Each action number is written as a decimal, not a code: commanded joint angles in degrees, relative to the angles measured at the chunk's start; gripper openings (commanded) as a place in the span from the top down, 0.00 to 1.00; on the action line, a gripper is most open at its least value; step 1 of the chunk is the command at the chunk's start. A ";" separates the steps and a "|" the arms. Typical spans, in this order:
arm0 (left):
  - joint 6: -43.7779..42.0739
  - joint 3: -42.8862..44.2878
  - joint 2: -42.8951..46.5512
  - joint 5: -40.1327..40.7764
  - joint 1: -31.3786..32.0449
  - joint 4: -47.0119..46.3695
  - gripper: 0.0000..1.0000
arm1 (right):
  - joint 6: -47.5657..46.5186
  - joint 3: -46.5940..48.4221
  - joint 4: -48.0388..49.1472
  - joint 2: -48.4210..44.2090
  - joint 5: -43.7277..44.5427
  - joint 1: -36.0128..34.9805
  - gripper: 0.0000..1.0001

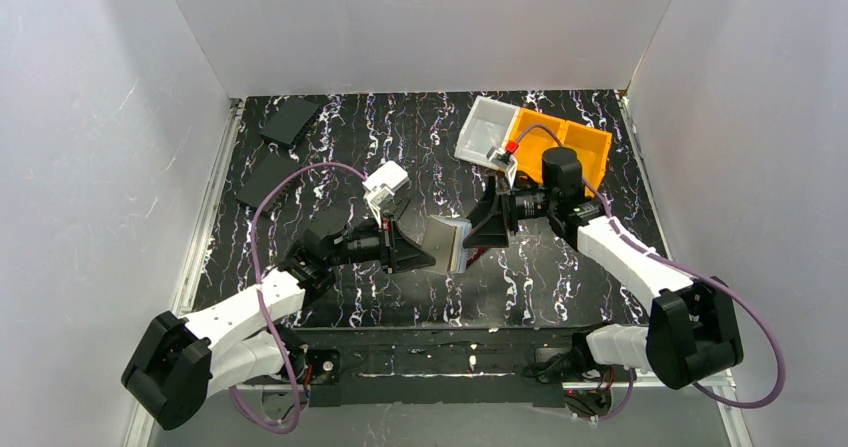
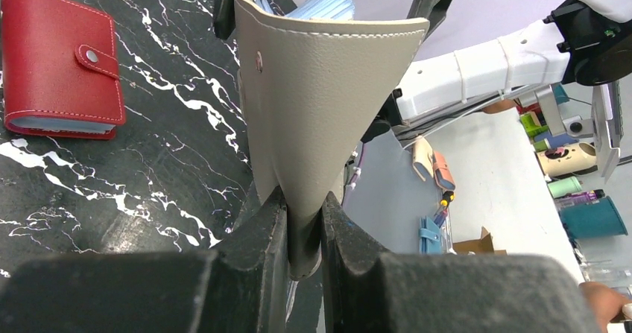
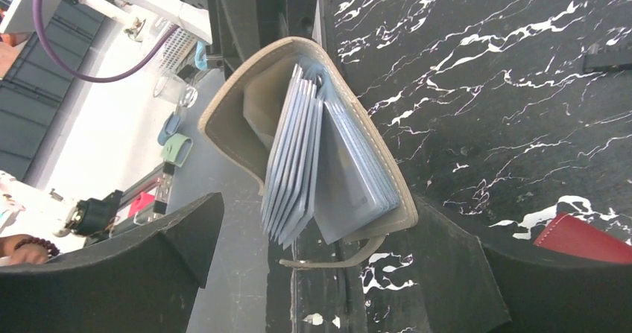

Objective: Take the credit cards out of the card holder
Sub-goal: Open the card holder.

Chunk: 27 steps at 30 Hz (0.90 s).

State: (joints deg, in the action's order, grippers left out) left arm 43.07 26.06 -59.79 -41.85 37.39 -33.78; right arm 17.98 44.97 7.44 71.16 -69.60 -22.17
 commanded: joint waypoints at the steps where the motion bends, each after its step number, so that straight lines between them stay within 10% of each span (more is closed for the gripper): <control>1: -0.09 3.78 -0.07 0.57 1.65 -3.19 1.00 | 1.32 2.04 0.29 2.06 -0.17 -1.95 0.03; 17: 0.61 4.49 -2.58 0.74 2.52 -4.54 0.98 | 8.37 0.39 8.11 3.65 -0.63 -2.73 0.50; 22: 3.01 4.04 -2.40 3.57 2.45 -4.63 0.54 | 7.75 0.30 8.40 3.24 -1.50 -2.71 0.96; 27: 3.54 0.89 2.14 10.50 2.43 -2.64 0.03 | 4.08 1.35 3.68 1.98 1.09 -0.21 0.99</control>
State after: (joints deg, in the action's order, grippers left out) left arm 46.15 27.57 -62.26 -37.04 39.62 -35.92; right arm 24.77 44.97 11.86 74.85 -69.08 -24.16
